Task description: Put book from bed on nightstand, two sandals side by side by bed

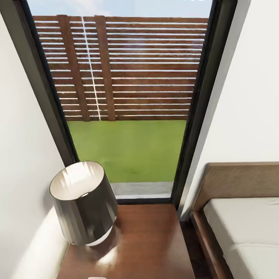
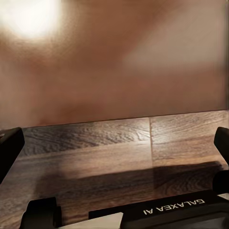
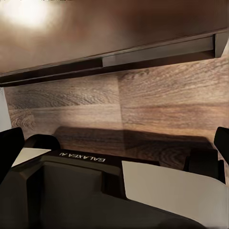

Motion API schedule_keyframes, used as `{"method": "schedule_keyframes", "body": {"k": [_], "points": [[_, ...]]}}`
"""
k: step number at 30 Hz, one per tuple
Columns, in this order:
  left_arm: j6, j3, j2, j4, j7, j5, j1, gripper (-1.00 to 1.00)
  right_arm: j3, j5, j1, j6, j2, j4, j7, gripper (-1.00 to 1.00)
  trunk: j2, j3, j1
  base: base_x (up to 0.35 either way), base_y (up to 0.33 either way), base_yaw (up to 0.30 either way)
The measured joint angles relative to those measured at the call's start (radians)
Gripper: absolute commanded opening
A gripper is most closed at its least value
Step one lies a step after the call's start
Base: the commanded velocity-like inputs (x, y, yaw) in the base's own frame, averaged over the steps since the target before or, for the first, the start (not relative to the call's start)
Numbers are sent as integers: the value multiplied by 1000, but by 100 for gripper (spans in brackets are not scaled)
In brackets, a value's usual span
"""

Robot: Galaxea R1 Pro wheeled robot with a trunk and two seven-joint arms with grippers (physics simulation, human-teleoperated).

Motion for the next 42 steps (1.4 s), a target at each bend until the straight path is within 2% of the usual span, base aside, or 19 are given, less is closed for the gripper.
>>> {"method": "schedule_keyframes", "body": {"k": [42], "points": [[0,0,0,0,0,0,0,100,0,0,0,0,0,0,0,100,294,132,-161,0,0,0]]}}
